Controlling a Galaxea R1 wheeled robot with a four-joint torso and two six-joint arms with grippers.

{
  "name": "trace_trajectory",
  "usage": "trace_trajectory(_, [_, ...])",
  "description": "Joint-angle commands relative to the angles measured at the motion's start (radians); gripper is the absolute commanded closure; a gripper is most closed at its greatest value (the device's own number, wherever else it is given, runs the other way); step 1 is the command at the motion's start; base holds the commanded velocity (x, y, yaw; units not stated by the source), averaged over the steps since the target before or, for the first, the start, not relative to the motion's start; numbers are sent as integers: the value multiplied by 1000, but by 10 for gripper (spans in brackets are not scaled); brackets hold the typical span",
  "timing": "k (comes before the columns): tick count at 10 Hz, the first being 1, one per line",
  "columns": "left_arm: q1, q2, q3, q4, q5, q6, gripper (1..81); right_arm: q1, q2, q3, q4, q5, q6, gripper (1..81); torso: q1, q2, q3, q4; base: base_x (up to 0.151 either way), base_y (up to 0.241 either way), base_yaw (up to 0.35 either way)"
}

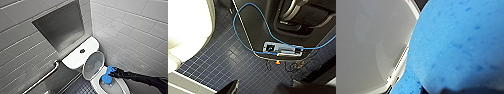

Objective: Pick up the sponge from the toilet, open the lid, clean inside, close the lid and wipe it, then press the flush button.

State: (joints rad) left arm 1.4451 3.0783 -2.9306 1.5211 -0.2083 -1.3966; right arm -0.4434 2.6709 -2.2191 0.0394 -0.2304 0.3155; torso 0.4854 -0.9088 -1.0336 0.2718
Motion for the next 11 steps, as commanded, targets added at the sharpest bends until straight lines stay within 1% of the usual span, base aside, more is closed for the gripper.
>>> trace_trajectory(1, [34,-16,-10,2,52,-4,10,133,-1,12,11,-38,0,811,64,-98,0,0,0,0,0])
trace_trajectory(3, [38,-18,-10,2,52,-2,10,134,5,10,14,-36,0,811,103,-163,0,0,0,0,0])
trace_trajectory(4, [38,-18,-10,4,52,-2,10,131,11,10,16,-35,0,811,63,-100,0,0,0,0,0])
trace_trajectory(5, [38,-18,-10,4,52,-1,10,125,14,12,17,-32,1,811,85,-138,-48,0,0,0,0])
trace_trajectory(7, [38,-18,-10,4,52,-2,10,93,37,7,19,-18,8,811,103,-166,-70,0,0,0,0])
trace_trajectory(8, [38,-16,-10,4,52,-2,10,76,63,-11,17,-14,8,811,109,-174,-35,0,0,0,0])
trace_trajectory(9, [39,-18,-10,2,52,-4,10,65,82,-39,19,-1,8,811,110,-175,-50,0,0,0,0])
trace_trajectory(11, [42,-21,-10,2,52,-4,10,70,106,-72,19,0,10,811,111,-176,-59,0,0,0,0])
